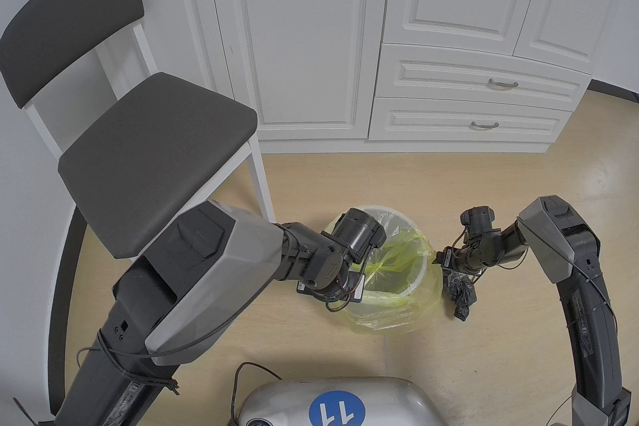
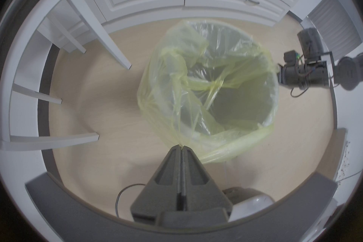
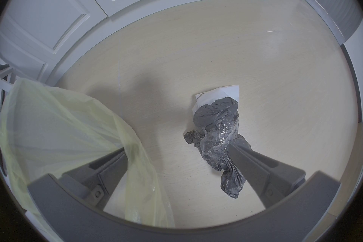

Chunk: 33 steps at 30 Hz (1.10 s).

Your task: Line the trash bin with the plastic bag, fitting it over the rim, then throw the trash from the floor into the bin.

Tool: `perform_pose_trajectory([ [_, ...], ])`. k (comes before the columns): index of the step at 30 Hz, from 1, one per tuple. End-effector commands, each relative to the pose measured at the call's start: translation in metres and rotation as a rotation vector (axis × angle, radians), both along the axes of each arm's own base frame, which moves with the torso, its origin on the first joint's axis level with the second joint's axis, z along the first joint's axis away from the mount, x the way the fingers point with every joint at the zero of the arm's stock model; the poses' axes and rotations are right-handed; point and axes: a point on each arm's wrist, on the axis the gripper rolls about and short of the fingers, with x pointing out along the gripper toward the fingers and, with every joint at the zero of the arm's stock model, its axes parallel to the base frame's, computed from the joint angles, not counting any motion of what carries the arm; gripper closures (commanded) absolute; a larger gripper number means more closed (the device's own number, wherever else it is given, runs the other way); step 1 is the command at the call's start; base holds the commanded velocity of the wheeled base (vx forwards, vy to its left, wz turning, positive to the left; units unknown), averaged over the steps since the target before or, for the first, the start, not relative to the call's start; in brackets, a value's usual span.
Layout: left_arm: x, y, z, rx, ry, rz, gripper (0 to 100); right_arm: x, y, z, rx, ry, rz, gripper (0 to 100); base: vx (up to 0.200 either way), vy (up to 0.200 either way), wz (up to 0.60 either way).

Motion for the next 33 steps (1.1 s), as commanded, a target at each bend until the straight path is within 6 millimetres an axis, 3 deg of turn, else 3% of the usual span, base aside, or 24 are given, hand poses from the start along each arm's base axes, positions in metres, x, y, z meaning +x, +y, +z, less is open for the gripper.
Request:
perform_pose_trajectory([
  [1, -0.013, 0.009, -0.002, 0.027, 0.057, -0.018, 100, 0.0, 0.0, 0.0, 0.0, -0.001, 0.0, 0, 0.0, 0.0, 0.0],
  [12, 0.002, 0.022, -0.036, 0.073, 0.109, -0.054, 100, -0.005, 0.0, 0.003, 0.002, 0.007, 0.002, 0, 0.0, 0.0, 0.0],
  [14, 0.018, 0.024, -0.051, 0.061, 0.089, -0.036, 100, -0.005, 0.0, 0.003, 0.002, 0.005, 0.002, 0, 0.0, 0.0, 0.0],
  [21, 0.045, 0.031, -0.061, 0.012, 0.052, 0.012, 100, -0.004, -0.003, 0.006, 0.01, -0.002, -0.008, 0, 0.0, 0.0, 0.0],
  [28, 0.078, 0.044, -0.043, -0.133, -0.157, 0.068, 100, -0.003, -0.011, 0.005, 0.018, 0.0, -0.022, 0, 0.0, 0.0, 0.0],
  [33, 0.09, 0.051, -0.028, -0.204, -0.237, 0.11, 100, -0.002, -0.014, 0.006, 0.021, -0.005, -0.029, 0, 0.0, 0.0, 0.0],
])
